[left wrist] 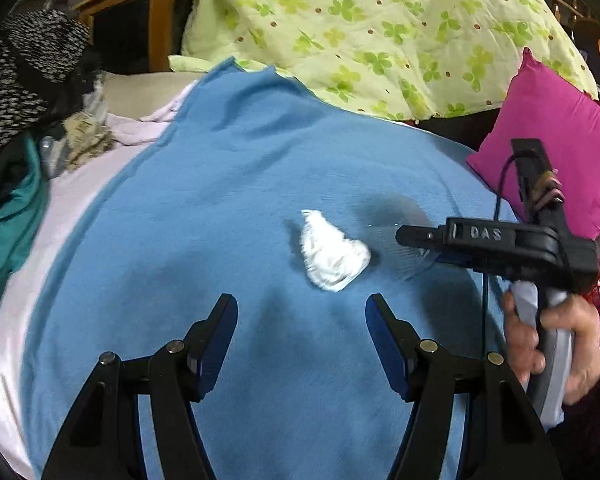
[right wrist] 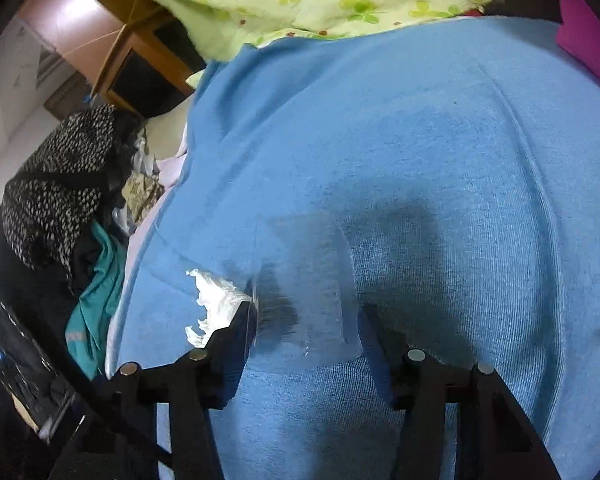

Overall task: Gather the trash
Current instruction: 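Grasp the clear plastic container with the right tool while the left tool grasps the white tissue, then lift the container and tissue and move both toward the basket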

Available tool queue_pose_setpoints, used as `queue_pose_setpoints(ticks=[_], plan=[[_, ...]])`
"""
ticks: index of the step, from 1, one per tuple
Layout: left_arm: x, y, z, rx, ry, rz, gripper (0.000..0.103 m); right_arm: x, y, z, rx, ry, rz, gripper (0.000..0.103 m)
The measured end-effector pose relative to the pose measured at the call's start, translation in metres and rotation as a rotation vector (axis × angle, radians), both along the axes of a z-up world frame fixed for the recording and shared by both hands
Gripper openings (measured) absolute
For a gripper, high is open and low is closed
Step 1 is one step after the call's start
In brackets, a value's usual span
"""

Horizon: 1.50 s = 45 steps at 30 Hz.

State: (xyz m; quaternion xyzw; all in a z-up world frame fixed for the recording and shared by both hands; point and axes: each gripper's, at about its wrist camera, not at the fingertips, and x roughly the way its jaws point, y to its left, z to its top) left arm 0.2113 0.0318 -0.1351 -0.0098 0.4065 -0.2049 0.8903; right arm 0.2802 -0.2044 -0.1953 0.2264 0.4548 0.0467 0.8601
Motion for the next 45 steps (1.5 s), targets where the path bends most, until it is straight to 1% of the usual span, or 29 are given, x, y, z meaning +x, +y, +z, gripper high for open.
queue_pose_setpoints(ticks=[2, 6, 8, 10, 13, 15, 16, 17, 18, 19, 22, 24, 29, 32, 33, 35, 36, 38, 43, 44, 45], plan=[[0.009, -0.01, -0.003, -0.007, 0.015, -0.007, 0.067, -0.003, -0.001, 0.006, -0.008, -0.016, 0.002, 0.05], [0.032, -0.029, -0.012, -0.026, 0.036, -0.004, 0.067, -0.014, -0.011, 0.022, -0.005, -0.058, -0.009, 0.05], [0.041, -0.039, -0.017, -0.017, 0.046, -0.003, 0.068, -0.021, -0.019, 0.031, 0.001, -0.075, -0.02, 0.05], [0.052, -0.051, -0.028, 0.009, 0.061, 0.0, 0.068, -0.029, -0.029, 0.039, -0.001, -0.095, -0.035, 0.05], [0.064, -0.059, -0.041, 0.025, 0.095, 0.03, 0.068, -0.04, -0.044, 0.048, 0.004, -0.118, -0.055, 0.05], [0.069, -0.06, -0.05, -0.001, 0.121, 0.05, 0.066, -0.049, -0.054, 0.053, 0.002, -0.127, -0.063, 0.05], [0.07, -0.059, -0.052, -0.016, 0.127, 0.053, 0.052, -0.051, -0.056, 0.054, -0.002, -0.13, -0.066, 0.05], [0.069, -0.059, -0.054, -0.029, 0.134, 0.052, 0.045, -0.056, -0.06, 0.057, -0.005, -0.137, -0.07, 0.05], [0.067, -0.06, -0.053, -0.028, 0.124, 0.056, 0.044, -0.058, -0.06, 0.058, -0.005, -0.141, -0.07, 0.05], [0.064, -0.061, -0.051, -0.024, 0.113, 0.057, 0.04, -0.061, -0.06, 0.06, -0.007, -0.146, -0.071, 0.05], [0.049, -0.063, -0.038, -0.029, 0.084, 0.045, 0.037, -0.076, -0.065, 0.068, -0.002, -0.17, -0.082, 0.05], [0.032, -0.064, -0.021, -0.019, 0.043, 0.038, 0.037, -0.09, -0.068, 0.077, -0.001, -0.197, -0.089, 0.05], [-0.012, -0.074, 0.025, 0.012, -0.055, 0.024, 0.037, -0.125, -0.066, 0.102, -0.039, -0.28, -0.103, 0.05], [-0.043, -0.084, 0.054, 0.037, -0.119, 0.008, 0.037, -0.158, -0.069, 0.12, -0.068, -0.347, -0.125, 0.05], [-0.052, -0.087, 0.062, 0.045, -0.14, 0.004, 0.037, -0.175, -0.072, 0.126, -0.073, -0.371, -0.139, 0.05], [-0.074, -0.097, 0.079, 0.057, -0.189, -0.011, 0.037, -0.198, -0.077, 0.134, -0.074, -0.398, -0.158, 0.05], [-0.087, -0.103, 0.087, 0.067, -0.217, -0.019, 0.037, -0.216, -0.082, 0.139, -0.071, -0.414, -0.172, 0.05], [-0.104, -0.116, 0.1, 0.087, -0.254, -0.03, 0.037, -0.242, -0.089, 0.146, -0.07, -0.428, -0.191, 0.05], [-0.145, -0.142, 0.124, 0.095, -0.318, -0.089, 0.037, -0.298, -0.111, 0.162, -0.084, -0.458, -0.241, 0.05], [-0.151, -0.147, 0.128, 0.072, -0.33, -0.096, 0.038, -0.31, -0.116, 0.166, -0.082, -0.467, -0.255, 0.05], [-0.16, -0.153, 0.133, 0.073, -0.347, -0.111, 0.038, -0.323, -0.122, 0.172, -0.082, -0.481, -0.271, 0.05]])
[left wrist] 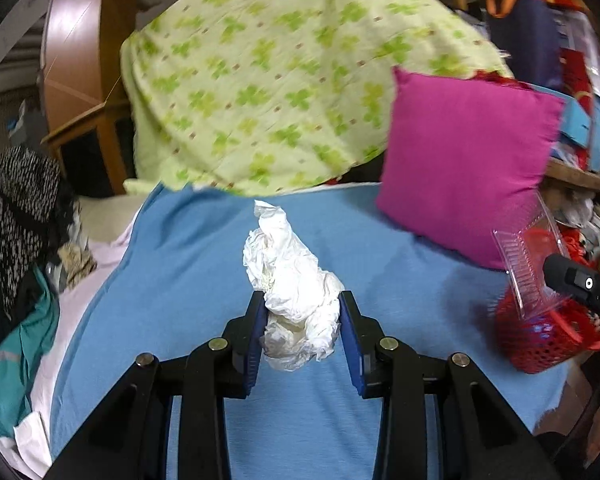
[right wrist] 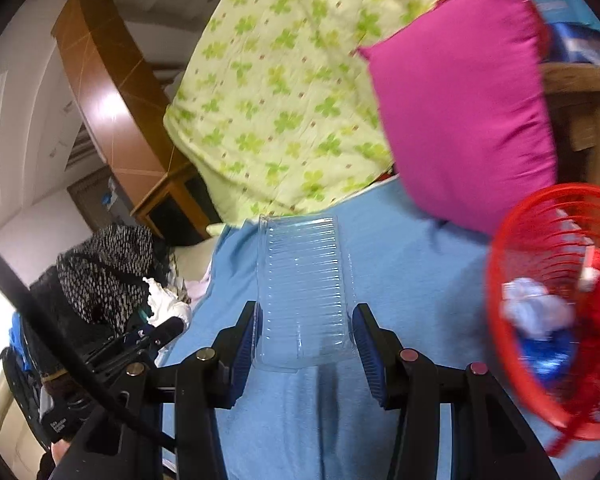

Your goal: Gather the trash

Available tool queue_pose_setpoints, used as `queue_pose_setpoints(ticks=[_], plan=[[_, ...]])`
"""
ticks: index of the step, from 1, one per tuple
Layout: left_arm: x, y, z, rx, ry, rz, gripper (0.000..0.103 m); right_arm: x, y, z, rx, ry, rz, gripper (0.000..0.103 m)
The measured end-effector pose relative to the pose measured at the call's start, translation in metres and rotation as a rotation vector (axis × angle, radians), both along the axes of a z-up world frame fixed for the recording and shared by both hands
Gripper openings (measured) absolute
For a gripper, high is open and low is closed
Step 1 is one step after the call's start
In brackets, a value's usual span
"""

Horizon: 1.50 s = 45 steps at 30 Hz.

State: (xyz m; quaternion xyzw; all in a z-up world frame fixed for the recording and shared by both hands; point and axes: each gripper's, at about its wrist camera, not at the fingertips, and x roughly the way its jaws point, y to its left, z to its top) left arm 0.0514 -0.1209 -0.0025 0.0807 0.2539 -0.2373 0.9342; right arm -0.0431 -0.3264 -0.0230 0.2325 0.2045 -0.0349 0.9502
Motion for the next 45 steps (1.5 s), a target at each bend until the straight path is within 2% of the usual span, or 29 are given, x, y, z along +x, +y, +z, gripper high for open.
queue_pose_setpoints(ticks=[7, 16, 25, 45], plan=[[-0.035, -0.031, 0.013, 0.031, -0.041, -0.063, 0.038, -0.057, -0.023, 0.02, -0.002, -0.057, -0.072, 0.05], [-0.059, -0.062, 0.018, 0.065, -0.064, -0.115, 0.038, -0.095, -0.043, 0.023, 0.014, -0.089, -0.121, 0.05], [-0.072, -0.084, 0.015, 0.102, -0.078, -0.144, 0.038, -0.116, -0.058, 0.023, 0.031, -0.111, -0.15, 0.05], [-0.089, -0.104, 0.02, 0.122, -0.088, -0.204, 0.038, -0.147, -0.073, 0.017, 0.054, -0.136, -0.207, 0.05]])
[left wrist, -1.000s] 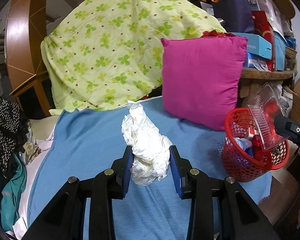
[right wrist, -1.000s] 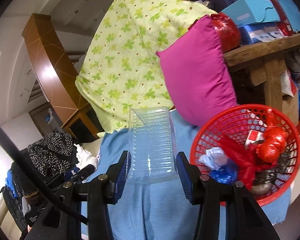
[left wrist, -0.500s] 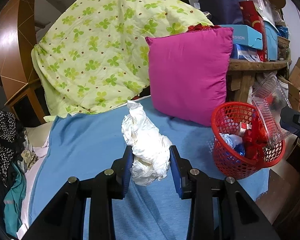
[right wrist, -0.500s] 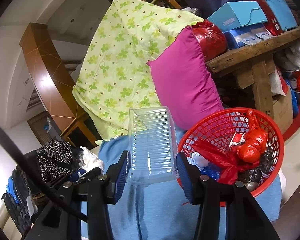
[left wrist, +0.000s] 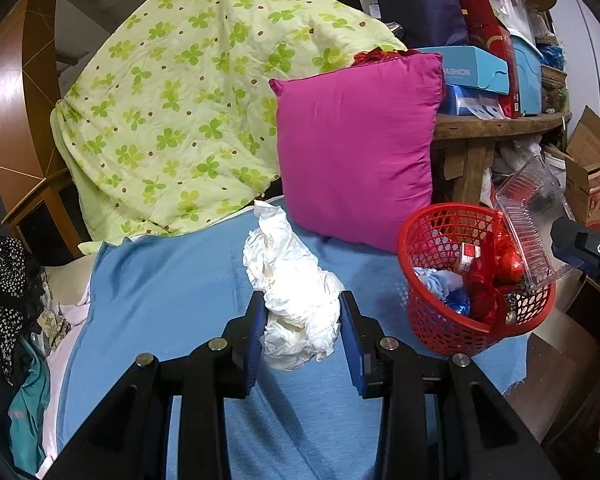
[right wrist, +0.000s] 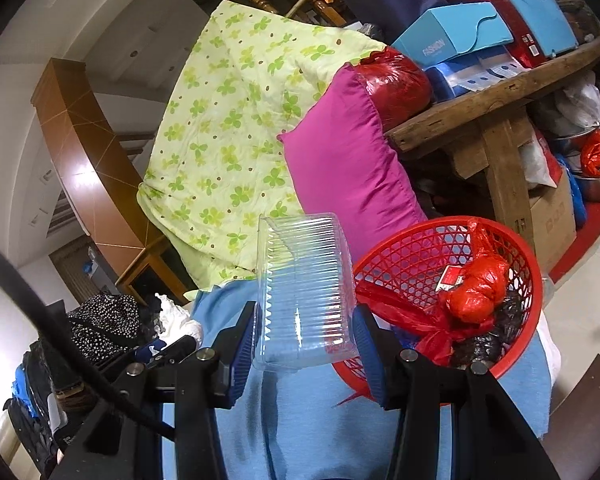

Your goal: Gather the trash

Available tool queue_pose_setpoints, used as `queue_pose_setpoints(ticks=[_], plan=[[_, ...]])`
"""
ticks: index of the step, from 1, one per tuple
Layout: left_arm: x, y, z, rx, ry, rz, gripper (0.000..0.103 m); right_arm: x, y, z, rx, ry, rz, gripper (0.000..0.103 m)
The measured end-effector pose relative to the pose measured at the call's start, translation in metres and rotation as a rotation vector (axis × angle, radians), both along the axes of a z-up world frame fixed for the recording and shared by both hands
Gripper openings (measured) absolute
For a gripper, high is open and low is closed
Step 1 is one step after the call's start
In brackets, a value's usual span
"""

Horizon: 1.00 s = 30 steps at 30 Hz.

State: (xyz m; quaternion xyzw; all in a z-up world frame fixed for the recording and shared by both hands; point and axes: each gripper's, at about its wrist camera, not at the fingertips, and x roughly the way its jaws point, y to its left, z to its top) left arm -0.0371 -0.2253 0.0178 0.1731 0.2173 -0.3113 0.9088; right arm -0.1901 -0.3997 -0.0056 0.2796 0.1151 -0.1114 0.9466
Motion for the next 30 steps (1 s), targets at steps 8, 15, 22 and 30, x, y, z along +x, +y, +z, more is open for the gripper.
queue_pose_setpoints(ticks=[8, 15, 22, 30], plan=[[-0.0013, -0.0011, 0.0005, 0.002, 0.001, -0.002, 0.038, -0.0021, 0.0012, 0.0003, 0.006, -0.003, -0.006, 0.05], [-0.0022, -0.0028, 0.0008, 0.005, -0.001, -0.007, 0.038, -0.0043, 0.0025, 0.0007, 0.007, -0.006, -0.012, 0.05], [-0.0021, -0.004, 0.0015, 0.005, -0.003, -0.015, 0.038, -0.0066, 0.0042, 0.001, 0.003, -0.011, -0.021, 0.05], [-0.0043, -0.007, 0.0024, 0.008, -0.006, -0.026, 0.038, -0.0103, 0.0067, 0.0009, 0.006, -0.016, -0.027, 0.05]])
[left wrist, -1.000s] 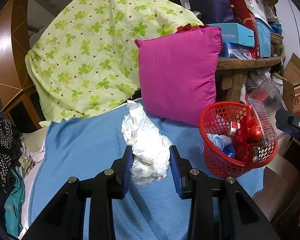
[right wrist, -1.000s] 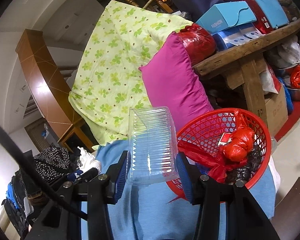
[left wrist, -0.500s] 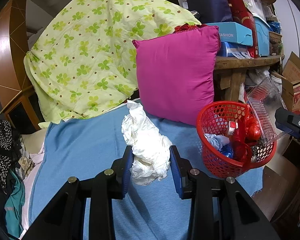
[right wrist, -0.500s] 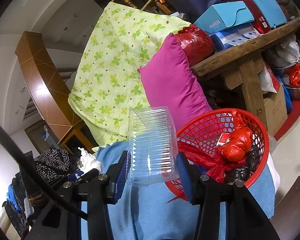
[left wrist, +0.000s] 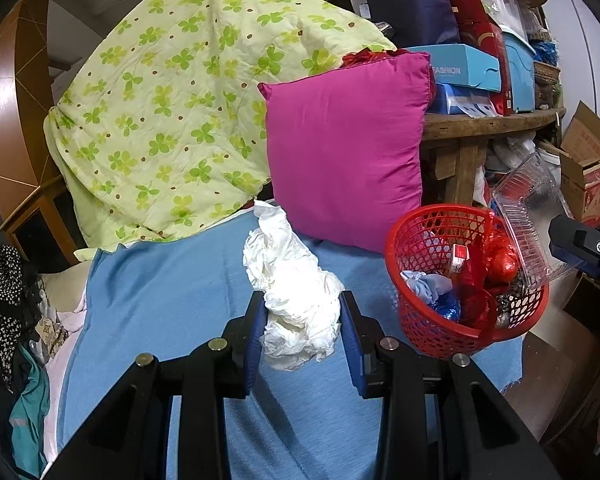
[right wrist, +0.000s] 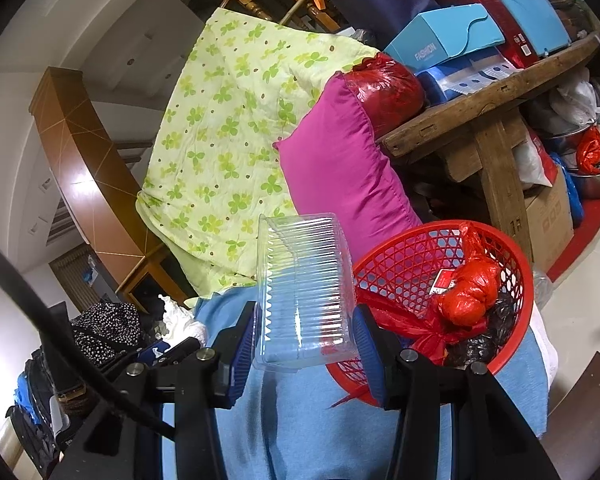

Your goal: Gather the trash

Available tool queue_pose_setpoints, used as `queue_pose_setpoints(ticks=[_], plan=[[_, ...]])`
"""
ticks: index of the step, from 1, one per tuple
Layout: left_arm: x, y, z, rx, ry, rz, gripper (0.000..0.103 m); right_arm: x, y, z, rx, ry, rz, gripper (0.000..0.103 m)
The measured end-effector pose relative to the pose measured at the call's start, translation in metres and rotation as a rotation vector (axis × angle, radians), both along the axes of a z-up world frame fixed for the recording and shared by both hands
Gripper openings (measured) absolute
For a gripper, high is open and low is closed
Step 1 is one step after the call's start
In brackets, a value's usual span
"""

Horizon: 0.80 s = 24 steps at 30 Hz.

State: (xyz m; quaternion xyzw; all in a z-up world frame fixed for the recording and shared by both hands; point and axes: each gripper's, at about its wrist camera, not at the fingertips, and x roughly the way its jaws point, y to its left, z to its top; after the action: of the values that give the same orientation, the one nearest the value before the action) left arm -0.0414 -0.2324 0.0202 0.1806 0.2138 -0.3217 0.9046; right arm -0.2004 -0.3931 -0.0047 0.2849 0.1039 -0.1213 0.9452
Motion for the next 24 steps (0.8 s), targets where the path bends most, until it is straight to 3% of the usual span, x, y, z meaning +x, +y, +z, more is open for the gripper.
queue_pose_setpoints(ticks=[24], plan=[[-0.005, -0.018, 0.001, 0.02, -0.001, -0.04, 0.038, -0.014, 0.006, -0.002, 0.026, 0.003, -0.034, 0.05]])
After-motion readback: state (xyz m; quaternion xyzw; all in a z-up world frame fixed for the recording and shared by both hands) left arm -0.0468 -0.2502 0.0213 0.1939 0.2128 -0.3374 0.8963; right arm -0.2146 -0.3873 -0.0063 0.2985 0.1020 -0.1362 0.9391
